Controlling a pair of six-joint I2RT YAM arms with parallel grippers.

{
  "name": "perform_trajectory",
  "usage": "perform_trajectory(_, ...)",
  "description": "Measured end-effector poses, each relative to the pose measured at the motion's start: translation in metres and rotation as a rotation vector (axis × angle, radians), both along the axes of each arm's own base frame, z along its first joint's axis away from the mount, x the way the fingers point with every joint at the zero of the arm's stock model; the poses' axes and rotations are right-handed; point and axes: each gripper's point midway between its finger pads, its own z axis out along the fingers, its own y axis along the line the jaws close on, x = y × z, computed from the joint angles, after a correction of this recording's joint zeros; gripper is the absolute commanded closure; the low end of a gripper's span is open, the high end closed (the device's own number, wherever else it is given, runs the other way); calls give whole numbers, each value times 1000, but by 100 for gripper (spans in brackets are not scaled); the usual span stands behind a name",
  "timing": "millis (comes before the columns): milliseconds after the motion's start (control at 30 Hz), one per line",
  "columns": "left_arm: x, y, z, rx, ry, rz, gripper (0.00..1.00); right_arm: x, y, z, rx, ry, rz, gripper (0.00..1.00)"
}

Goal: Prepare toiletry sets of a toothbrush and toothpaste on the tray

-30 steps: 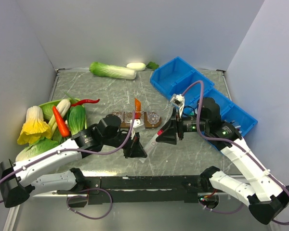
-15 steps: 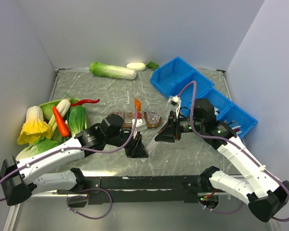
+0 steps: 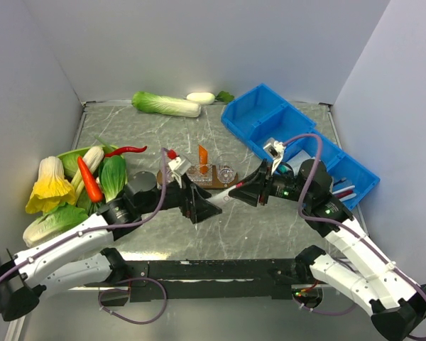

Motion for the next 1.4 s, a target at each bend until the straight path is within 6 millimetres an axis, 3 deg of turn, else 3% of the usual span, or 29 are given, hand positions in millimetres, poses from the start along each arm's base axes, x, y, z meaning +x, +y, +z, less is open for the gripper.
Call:
perform_trajectory(267, 3, 20, 29, -204, 31, 127, 1, -1, 2, 34, 139, -90, -7, 100)
perform_trajectory(367, -2, 23, 33, -268, 58, 124, 7, -4, 0, 44, 182, -120, -9, 100)
perform_trajectory(633, -14, 29, 44, -412, 100, 88, 28, -11, -3, 61, 247, -165, -4, 100)
perform_trajectory(833, -21, 34, 55, -502, 97, 61, 40, -14, -5, 64, 263, -173, 0, 100)
perform_trajectory(1000, -24, 36, 65, -542, 93, 43, 58, -15, -4, 64, 267, -169, 3, 100)
perform_trajectory(1167, -23, 35, 64, -543, 96, 44, 63, -16, -4, 66, 279, -169, 11, 100)
perform_trajectory(1400, -21, 33, 61, -535, 97, 48, 94, -16, -4, 67, 284, -167, 7, 100)
